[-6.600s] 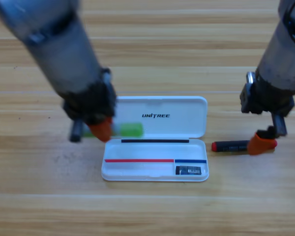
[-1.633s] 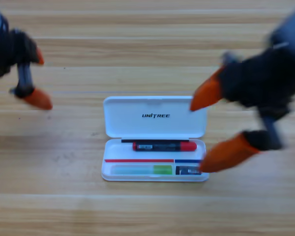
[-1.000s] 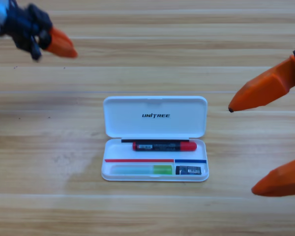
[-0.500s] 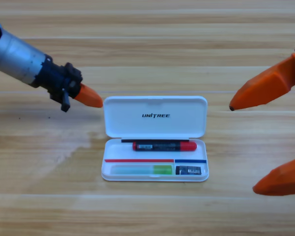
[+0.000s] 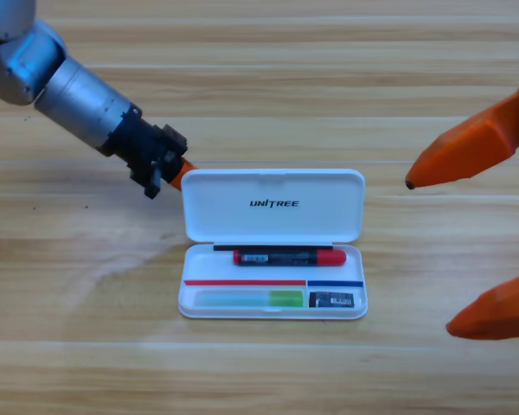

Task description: Clean up eraser and pencils

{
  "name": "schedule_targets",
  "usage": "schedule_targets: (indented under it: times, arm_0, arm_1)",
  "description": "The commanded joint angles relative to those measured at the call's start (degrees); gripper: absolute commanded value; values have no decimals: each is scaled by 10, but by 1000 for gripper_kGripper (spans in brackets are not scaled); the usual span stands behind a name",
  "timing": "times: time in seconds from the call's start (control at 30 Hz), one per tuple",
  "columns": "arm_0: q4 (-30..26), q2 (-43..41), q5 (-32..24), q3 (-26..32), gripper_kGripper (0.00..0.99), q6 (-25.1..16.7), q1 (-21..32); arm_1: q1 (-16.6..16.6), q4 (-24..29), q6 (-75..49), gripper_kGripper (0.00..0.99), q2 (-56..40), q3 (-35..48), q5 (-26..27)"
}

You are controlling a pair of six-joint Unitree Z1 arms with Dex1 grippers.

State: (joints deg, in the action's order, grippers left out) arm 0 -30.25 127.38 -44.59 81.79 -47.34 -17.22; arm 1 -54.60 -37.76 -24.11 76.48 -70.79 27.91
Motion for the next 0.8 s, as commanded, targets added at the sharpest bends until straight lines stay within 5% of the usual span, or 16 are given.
schedule_targets:
  times: [0.03,0.43,0.8]
  arm_0:
    - [-64,55,-15,51,0,-23,-23]
    - [-152,63,-36,104,0,-67,-47]
    - [-169,46,-34,104,0,-72,-76]
  arm_1:
    - [-4,22,5,980,7,23,14]
    - [-4,22,6,980,19,22,15]
    - [-4,22,6,980,22,21,15]
